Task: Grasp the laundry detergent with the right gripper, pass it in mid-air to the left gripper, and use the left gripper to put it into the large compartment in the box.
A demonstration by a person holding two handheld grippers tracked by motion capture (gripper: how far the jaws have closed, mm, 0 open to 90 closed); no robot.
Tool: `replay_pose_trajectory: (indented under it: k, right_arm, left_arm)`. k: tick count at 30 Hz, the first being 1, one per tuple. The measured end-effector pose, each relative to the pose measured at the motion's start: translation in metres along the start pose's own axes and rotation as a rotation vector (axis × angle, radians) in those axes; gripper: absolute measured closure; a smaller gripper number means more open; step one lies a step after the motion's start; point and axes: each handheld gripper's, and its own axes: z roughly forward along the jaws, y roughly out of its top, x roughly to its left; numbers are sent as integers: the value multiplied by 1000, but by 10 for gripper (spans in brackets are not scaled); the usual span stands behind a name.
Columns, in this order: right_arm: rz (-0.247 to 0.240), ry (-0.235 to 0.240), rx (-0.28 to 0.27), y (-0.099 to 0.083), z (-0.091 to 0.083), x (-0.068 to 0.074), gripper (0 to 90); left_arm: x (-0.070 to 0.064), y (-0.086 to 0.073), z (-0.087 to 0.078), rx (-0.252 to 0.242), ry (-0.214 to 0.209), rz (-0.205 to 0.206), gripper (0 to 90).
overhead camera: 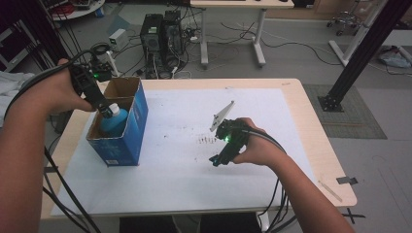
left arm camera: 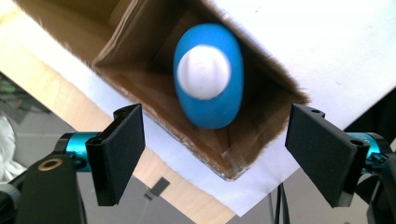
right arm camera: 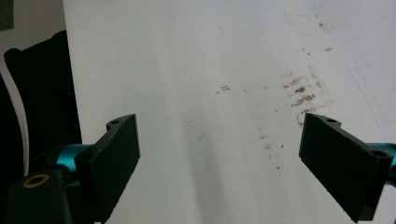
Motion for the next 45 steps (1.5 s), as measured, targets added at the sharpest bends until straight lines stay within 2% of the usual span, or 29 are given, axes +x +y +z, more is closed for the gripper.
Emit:
replay_pose_trajectory:
  k: [1,2,3,5,6,7,12,13,15,16,18,19,20,24,28,31,36,42,45]
  right_arm:
    - [0,0,0,0,0,0,116]
    - [0,-2,4,1,0,0,116]
    - [3,-7,11,2,0,-1,116]
    - [1,-5,13,2,-1,-2,116]
    - [1,-5,13,2,-1,-2,116]
    - [1,-12,18,3,-4,-2,117]
    - [3,-22,20,5,-13,-3,117]
    - [5,-25,22,5,-14,-4,117]
    - [5,-25,22,5,-15,-4,117]
    - [5,-25,22,5,-15,-4,117]
    - [5,-31,39,5,-19,-5,117]
    - [5,-31,39,5,-19,-5,117]
    - [6,-32,41,5,-20,-6,117]
    - [2,-24,88,6,-18,-8,117]
    - [0,-17,117,6,-16,-11,117]
    - [0,-25,150,6,-13,-13,117]
    - [-4,-24,187,5,-10,-19,117]
    - [-4,-12,217,4,-6,-26,117]
    - [-13,-15,244,6,-5,-28,117]
  left_arm:
    - [0,0,0,0,0,0,198]
    - [-5,5,-7,-19,-6,36,198]
    - [-8,8,-9,-22,-8,51,193]
    - [-8,8,-9,-22,-8,51,181]
    - [-18,17,-14,-35,-27,104,181]
    - [-21,20,-15,-40,-32,118,153]
    - [-39,36,-13,-31,-46,201,152]
    - [-43,39,-12,-26,-49,227,152]
    - [-43,39,-12,-26,-49,227,152]
    - [-55,49,-5,-13,-65,292,152]
    - [-63,56,1,3,-75,320,152]
    - [-63,56,1,3,-75,320,152]
    - [-70,61,9,4,-93,354,152]
    - [-83,73,27,12,-137,412,125]
    - [-94,82,51,28,-168,445,108]
    - [-101,88,69,50,-164,480,108]
    - [-107,91,93,83,-169,504,88]
    - [-110,93,105,63,-192,520,82]
    - [-110,93,107,60,-186,528,82]
